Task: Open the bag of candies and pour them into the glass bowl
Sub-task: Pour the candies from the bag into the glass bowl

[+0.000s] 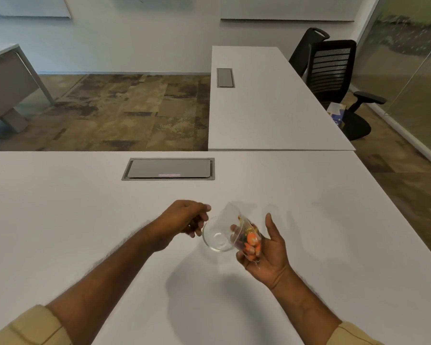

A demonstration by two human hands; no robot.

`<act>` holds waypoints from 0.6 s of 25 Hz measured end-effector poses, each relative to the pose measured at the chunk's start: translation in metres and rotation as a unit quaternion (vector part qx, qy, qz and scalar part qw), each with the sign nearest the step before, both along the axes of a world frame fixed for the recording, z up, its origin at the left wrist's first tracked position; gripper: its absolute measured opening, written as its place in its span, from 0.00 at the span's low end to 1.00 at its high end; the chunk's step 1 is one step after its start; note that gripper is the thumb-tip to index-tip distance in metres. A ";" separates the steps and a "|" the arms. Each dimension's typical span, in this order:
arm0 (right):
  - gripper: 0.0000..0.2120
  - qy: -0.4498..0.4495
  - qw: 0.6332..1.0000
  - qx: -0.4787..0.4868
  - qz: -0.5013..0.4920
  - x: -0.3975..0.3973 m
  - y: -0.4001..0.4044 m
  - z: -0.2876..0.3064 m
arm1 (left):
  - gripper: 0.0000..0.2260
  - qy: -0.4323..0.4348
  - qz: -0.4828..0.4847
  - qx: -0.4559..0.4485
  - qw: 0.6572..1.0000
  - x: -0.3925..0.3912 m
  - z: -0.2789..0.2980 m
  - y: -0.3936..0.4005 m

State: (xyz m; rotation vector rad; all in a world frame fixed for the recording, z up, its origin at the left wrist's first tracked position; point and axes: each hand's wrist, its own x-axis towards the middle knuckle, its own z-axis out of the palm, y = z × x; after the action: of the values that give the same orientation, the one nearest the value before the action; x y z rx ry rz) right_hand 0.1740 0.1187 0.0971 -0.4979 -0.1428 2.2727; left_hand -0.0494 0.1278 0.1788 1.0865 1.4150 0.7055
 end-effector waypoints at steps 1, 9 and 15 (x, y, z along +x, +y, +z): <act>0.35 -0.021 1.000 -0.007 -0.010 0.005 0.004 -0.002 | 0.10 0.005 0.050 -0.020 0.999 -0.002 -0.022 0.002; 0.12 -0.268 0.961 -0.025 -0.065 0.023 0.035 -0.012 | 0.16 -0.049 0.238 -0.143 0.959 -0.001 -0.152 -0.001; 0.19 -0.467 0.882 0.017 -0.053 0.016 0.050 -0.012 | 0.22 -0.068 0.259 -0.151 0.952 0.019 -0.180 0.016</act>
State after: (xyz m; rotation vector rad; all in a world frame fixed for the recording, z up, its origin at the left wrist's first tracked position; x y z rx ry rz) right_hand 0.1905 0.1688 0.0848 -1.5072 -0.6104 1.7352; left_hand -0.0306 0.1443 -0.0009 0.4152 1.6398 0.8783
